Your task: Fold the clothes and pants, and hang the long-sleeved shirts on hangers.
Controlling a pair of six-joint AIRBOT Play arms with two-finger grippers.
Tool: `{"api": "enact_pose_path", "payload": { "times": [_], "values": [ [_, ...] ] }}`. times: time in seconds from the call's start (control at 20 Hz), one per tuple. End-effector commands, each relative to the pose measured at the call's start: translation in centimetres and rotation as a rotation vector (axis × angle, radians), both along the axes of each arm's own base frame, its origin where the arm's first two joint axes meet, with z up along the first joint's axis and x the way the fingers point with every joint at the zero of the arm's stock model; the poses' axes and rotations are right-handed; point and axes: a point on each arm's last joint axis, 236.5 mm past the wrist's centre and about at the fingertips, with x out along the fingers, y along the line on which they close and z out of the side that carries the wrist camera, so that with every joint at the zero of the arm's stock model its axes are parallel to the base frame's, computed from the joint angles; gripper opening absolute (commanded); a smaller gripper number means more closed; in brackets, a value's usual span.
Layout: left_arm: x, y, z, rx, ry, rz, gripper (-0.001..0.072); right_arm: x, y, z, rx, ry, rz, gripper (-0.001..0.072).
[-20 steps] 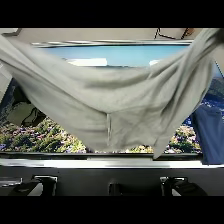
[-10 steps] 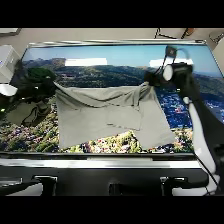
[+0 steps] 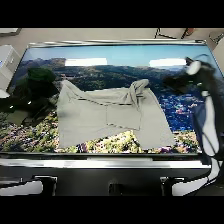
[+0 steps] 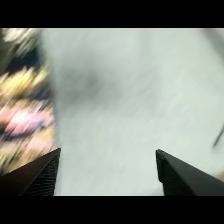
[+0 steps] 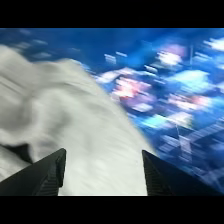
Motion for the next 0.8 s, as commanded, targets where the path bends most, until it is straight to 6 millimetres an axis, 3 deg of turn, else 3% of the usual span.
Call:
{"api": "enact_pose_path", "payload": {
  "times": [0.0, 0.1, 0.15, 0.25, 0.35, 0.6, 0.75],
  "values": [
    [-10.7, 2.6, -1.2, 0.001, 0.260, -0.015, 0.0490, -8.5, -6.1, -0.3, 0.091, 0.271, 0.030, 0.0555],
    [-14.4, 0.8, -3.6, -0.017, 0.265, -0.009, 0.0493, -10.6, -7.6, -0.7, 0.122, 0.333, 0.003, 0.0555],
    [-16.3, -0.3, -4.8, -0.033, 0.280, -0.021, 0.0502, -11.2, -7.6, -0.9, 0.130, 0.352, 0.001, 0.0555],
    [-18.2, -2.5, -6.6, -0.092, 0.283, -0.027, 0.0503, -11.4, -6.9, -1.0, 0.141, 0.361, 0.033, 0.0555],
    [-17.9, -4.2, -7.6, -0.153, 0.244, 0.011, 0.0500, -10.9, -6.1, -1.1, 0.136, 0.350, 0.055, 0.0554],
    [-14.9, -5.1, -7.9, -0.167, 0.140, 0.080, 0.0472, -10.0, -4.2, -1.0, 0.129, 0.321, 0.129, 0.0554],
    [-14.8, -6.0, -8.4, -0.170, 0.157, 0.070, 0.0424, -9.5, -3.7, -1.0, 0.136, 0.303, 0.133, 0.0554]
  ]
}}
